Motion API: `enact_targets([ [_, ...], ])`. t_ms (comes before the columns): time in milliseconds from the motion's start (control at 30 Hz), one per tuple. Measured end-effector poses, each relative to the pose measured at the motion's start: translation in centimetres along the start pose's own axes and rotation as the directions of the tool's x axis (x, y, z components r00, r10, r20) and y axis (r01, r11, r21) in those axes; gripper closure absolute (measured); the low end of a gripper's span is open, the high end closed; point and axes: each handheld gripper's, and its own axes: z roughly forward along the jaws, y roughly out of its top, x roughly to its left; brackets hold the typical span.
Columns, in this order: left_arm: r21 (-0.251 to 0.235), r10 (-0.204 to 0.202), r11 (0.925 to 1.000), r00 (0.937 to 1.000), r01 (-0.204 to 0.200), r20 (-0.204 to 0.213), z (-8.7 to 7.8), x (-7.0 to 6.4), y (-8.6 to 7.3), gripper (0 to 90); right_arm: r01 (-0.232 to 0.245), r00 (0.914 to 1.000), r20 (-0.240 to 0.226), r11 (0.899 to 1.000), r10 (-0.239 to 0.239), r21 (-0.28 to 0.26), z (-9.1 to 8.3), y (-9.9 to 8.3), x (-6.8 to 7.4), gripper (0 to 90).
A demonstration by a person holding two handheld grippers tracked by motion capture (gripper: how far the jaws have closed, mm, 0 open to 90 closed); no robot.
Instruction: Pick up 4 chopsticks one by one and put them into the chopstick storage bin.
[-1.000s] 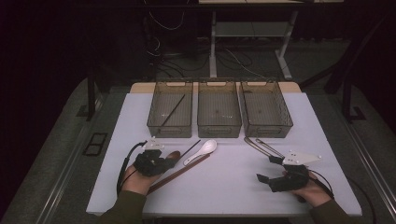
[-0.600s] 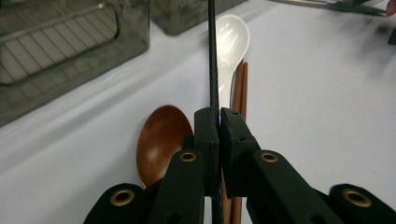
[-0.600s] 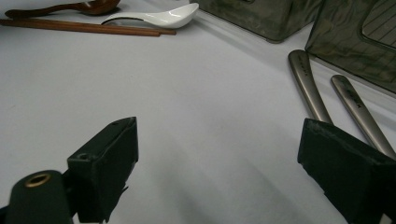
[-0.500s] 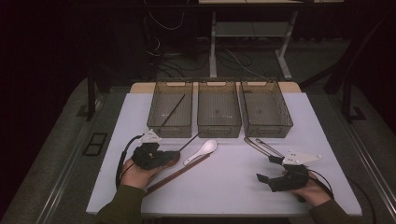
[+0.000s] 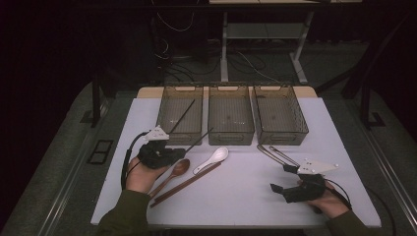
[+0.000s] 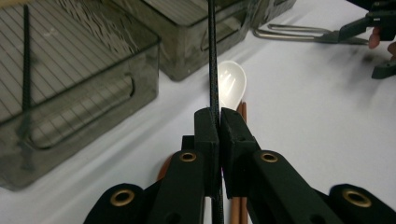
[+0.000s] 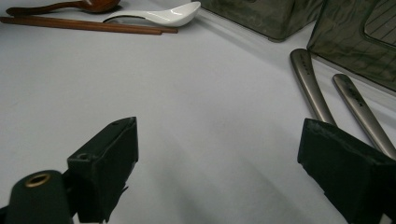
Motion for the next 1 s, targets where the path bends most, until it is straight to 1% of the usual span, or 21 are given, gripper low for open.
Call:
enact_targets([
  [133,-0.012,0.009,0.9999,1.0000,-0.009,-0.004,0.0,0.5,0.9,85.3,-0.003,1.0000,-0.005,1.000,0.003,-0.003,0.0,0.0,0.0,12.2],
  [300,-0.025,0.004,0.9997,0.9997,-0.004,-0.023,-0.1,1.2,2.2,85.3,-0.002,1.0000,-0.004,1.000,0.002,-0.004,-0.1,0.0,0.0,12.2],
  [333,-0.024,0.008,0.9997,0.9997,-0.008,-0.024,-0.1,1.4,2.5,85.3,0.003,1.0000,-0.006,1.000,-0.003,-0.002,-0.1,0.0,0.0,12.2],
  [400,-0.028,0.007,0.9996,0.9994,-0.008,-0.035,0.0,1.6,3.1,85.3,-0.005,1.0000,-0.007,1.000,0.005,-0.001,-0.1,0.0,0.1,12.2],
  [467,-0.024,0.012,0.9996,0.9990,-0.013,-0.043,0.0,2.0,3.7,85.3,0.001,1.0000,-0.005,1.000,-0.001,-0.006,-0.1,0.0,0.1,12.2],
  [500,-0.025,0.014,0.9996,0.9987,-0.015,-0.048,0.0,2.2,4.0,85.3,-0.016,0.9998,-0.011,1.000,0.016,0.003,-0.1,0.0,0.2,12.2],
  [533,-0.017,0.021,0.9996,0.9984,-0.022,-0.052,0.0,2.5,4.3,85.3,-0.003,1.0000,-0.006,1.000,0.003,-0.005,-0.1,0.0,0.1,12.2],
  [633,-0.019,0.018,0.9996,0.9977,-0.020,-0.065,0.3,3.3,5.1,85.3,0.001,1.0000,-0.007,1.000,-0.001,-0.003,-0.1,0.0,0.2,12.2],
  [800,-0.023,0.010,0.9997,0.9973,-0.012,-0.072,0.9,4.5,6.0,85.3,-0.005,1.0000,-0.004,1.000,0.005,0.000,0.0,0.0,0.1,12.2],
  [900,-0.042,-0.006,0.9991,0.9971,0.003,-0.076,1.3,5.0,6.5,85.3,-0.002,1.0000,-0.006,1.000,0.002,0.005,0.1,-0.1,0.1,12.2],
  [967,-0.041,0.000,0.9992,0.9963,-0.003,-0.086,1.5,5.5,6.8,85.3,0.000,1.0000,-0.008,1.000,0.000,0.007,0.1,-0.1,0.2,12.2],
  [1000,-0.041,-0.004,0.9992,0.9958,0.001,-0.091,1.6,5.6,7.0,85.3,0.000,1.0000,-0.007,1.000,0.000,0.007,0.1,-0.1,0.2,12.2],
])
